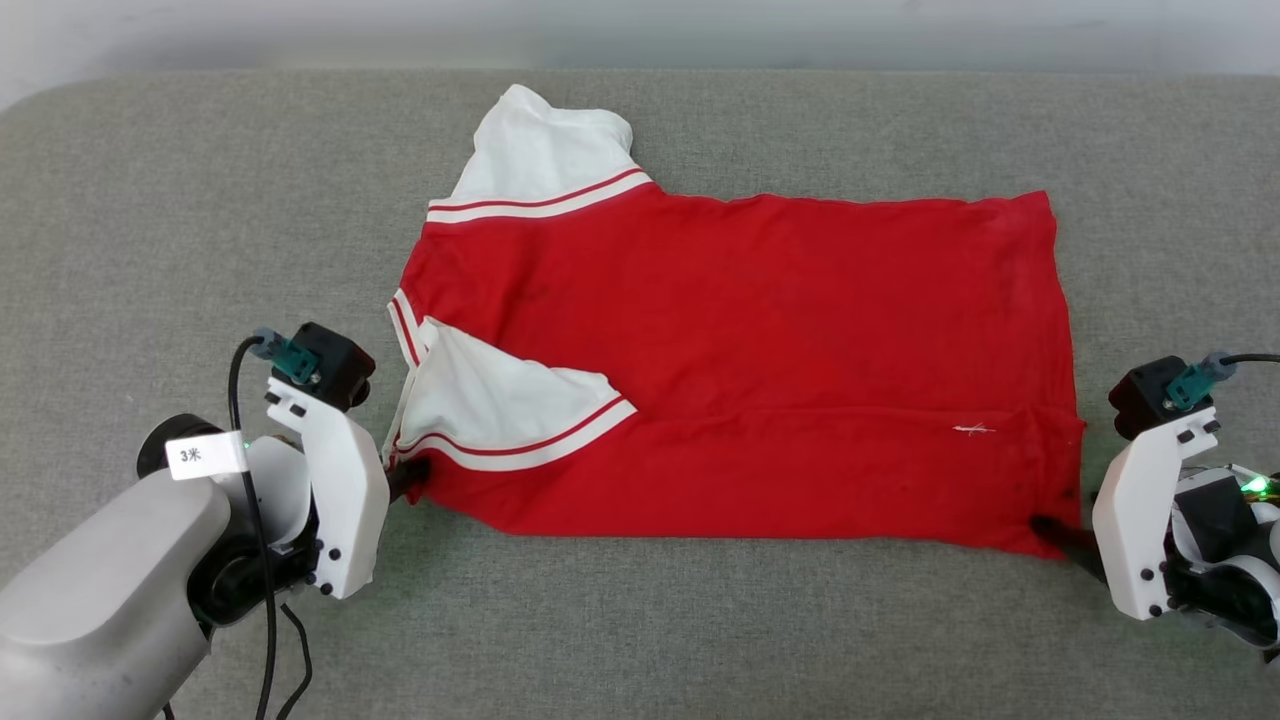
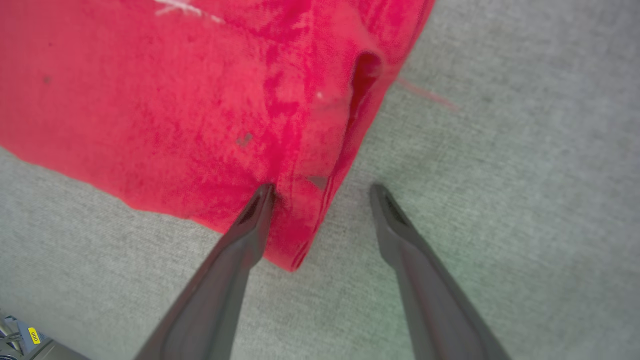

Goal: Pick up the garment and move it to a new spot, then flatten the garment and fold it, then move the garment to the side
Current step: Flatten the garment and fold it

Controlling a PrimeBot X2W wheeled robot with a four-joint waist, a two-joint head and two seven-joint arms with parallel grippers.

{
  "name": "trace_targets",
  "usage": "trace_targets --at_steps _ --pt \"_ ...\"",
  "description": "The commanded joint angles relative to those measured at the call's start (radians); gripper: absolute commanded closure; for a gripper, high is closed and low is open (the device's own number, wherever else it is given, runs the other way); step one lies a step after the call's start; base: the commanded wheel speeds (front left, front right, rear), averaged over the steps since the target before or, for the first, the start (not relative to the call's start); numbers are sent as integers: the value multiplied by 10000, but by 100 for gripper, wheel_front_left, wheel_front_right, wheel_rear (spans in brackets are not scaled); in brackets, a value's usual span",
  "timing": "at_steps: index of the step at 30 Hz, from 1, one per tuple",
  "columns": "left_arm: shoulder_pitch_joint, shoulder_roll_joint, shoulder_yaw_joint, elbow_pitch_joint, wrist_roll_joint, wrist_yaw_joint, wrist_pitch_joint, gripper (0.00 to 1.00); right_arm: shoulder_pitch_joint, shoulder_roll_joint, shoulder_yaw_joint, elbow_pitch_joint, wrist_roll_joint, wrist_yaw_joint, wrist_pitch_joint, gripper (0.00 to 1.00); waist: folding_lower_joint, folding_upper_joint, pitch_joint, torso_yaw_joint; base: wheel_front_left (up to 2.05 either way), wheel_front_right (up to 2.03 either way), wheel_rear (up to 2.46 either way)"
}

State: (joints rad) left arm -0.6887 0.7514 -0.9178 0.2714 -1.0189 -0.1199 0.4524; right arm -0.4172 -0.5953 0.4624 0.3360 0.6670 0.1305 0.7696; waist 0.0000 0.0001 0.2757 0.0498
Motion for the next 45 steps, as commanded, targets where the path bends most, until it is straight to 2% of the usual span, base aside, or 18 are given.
trace_targets --at_steps 1,2,3,4,10,16,22,25,29,32,37,41,42,43,45 --pt "-53 19 31 25 1 20 -75 100 498 574 524 484 168 2 -51 0 0 -1 4 -20 0 0 0" --pt "1 33 35 36 -18 26 -105 100 490 606 629 530 229 2 -168 0 0 -1 -17 -43 0 0 0" --pt "78 64 36 70 -46 37 -122 100 424 612 653 555 273 15 -422 63 0 -1 -52 -78 0 0 0" --pt "147 85 34 92 -55 50 -149 100 332 604 645 577 325 13 -633 100 0 -1 -105 -118 0 0 0" --pt "573 231 60 98 -236 150 -323 100 130 131 535 378 629 -1 -1675 100 0 -1 -624 -297 0 0 0" --pt "1188 654 97 -437 -415 389 -518 100 634 -407 49 -405 1021 -2 -2386 100 0 -1 -1179 -361 0 0 0" --pt "1977 1193 120 -1345 -601 816 -679 100 1756 -926 -645 -1468 1214 -2 -2350 100 0 -1 -1530 -381 0 0 0" --pt "2663 1520 75 -1907 -803 1207 -799 100 2668 -1094 -1212 -2072 1154 -5 -2127 100 0 -1 -1676 -416 0 0 0" --pt "3367 1635 1 -2223 -1036 1523 -980 100 3556 -1014 -1781 -2497 1073 -7 -1748 100 0 -1 -1727 -428 0 0 0" --pt "3729 1517 -133 -2182 -1146 1643 -1053 100 4085 -796 -2024 -2598 978 -7 -1456 100 0 -1 -1730 -424 0 0 0" --pt "4110 1168 -355 -1633 -1359 1577 -1032 100 4551 -353 -2216 -2246 729 -7 -1128 100 0 -1 -1731 -407 0 0 0" --pt "4140 891 -469 -1060 -1379 1422 -1098 100 4734 -33 -2230 -1882 603 -5 -1293 100 0 -1 -1814 -346 0 0 0" --pt "4139 835 -465 -941 -1386 1407 -1136 55 4762 57 -2293 -1838 626 -5 -1398 69 0 -1 -1861 -333 0 0 0" --pt "4146 798 -448 -838 -1361 1389 -1217 0 4788 131 -2349 -1818 628 -5 -1520 0 0 -1 -1912 -328 0 0 0" --pt "4174 830 -400 -762 -1323 1363 -1350 0 4787 244 -2494 -1896 610 -5 -1839 0 0 -1 -2030 -325 0 0 0"
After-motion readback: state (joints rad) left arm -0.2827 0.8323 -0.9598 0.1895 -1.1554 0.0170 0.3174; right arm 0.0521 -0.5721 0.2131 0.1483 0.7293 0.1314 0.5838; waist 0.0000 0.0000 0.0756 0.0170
